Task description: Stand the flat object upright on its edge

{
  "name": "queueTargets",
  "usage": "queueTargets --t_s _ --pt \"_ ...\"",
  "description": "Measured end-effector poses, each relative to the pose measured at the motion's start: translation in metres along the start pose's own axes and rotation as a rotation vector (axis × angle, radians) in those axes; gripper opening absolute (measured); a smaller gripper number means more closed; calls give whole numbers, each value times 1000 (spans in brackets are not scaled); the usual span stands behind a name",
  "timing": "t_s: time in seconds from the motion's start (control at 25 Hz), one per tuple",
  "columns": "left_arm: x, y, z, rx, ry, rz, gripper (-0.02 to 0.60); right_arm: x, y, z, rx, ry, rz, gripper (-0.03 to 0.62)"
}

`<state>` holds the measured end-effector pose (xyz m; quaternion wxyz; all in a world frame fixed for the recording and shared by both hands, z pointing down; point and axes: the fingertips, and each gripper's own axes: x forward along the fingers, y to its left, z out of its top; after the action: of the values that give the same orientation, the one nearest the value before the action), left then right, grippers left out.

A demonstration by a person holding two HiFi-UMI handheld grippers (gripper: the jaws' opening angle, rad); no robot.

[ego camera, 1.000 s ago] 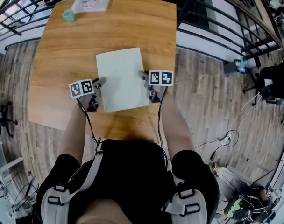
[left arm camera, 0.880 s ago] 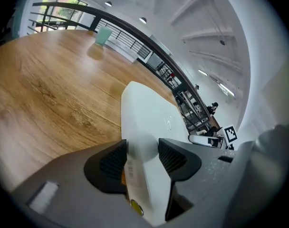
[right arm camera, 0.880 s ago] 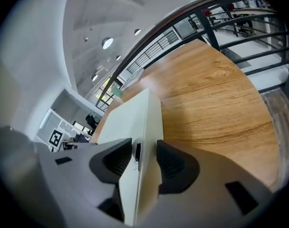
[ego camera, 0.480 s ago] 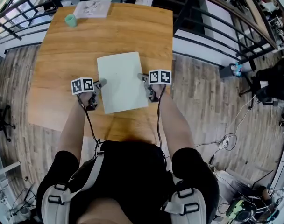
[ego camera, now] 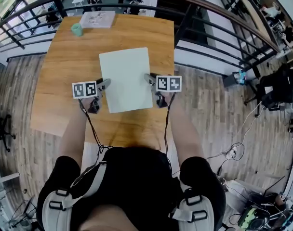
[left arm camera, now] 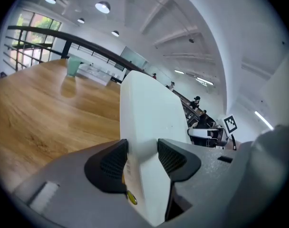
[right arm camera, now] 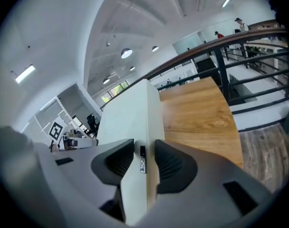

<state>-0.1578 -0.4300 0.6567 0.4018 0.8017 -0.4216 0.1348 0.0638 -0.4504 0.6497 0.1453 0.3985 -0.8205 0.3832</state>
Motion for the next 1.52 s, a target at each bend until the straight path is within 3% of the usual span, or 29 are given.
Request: queueTargets --t_s 0.36,0.6,0.72,1.04,1.36,1.52 --pt "-1 -74 49 316 -70 -15 206 -87 5 45 -195 -244 -86 140" --pt "13 -128 63 543 -146 -25 202 -135 -8 51 -317 -339 -240 140" --pt "21 -144 70 615 -178 -25 201 -148 -16 50 -343 -371 -306 137" --pt "49 -145 57 711 -142 24 199 -149 -37 33 -406 -348 -429 133" --pt "64 -131 27 683 -93 40 198 -128 -60 1 -361 -292 -447 132" --pt "65 -128 22 682 -121 42 198 -124 -65 -1 -371 -293 -453 132"
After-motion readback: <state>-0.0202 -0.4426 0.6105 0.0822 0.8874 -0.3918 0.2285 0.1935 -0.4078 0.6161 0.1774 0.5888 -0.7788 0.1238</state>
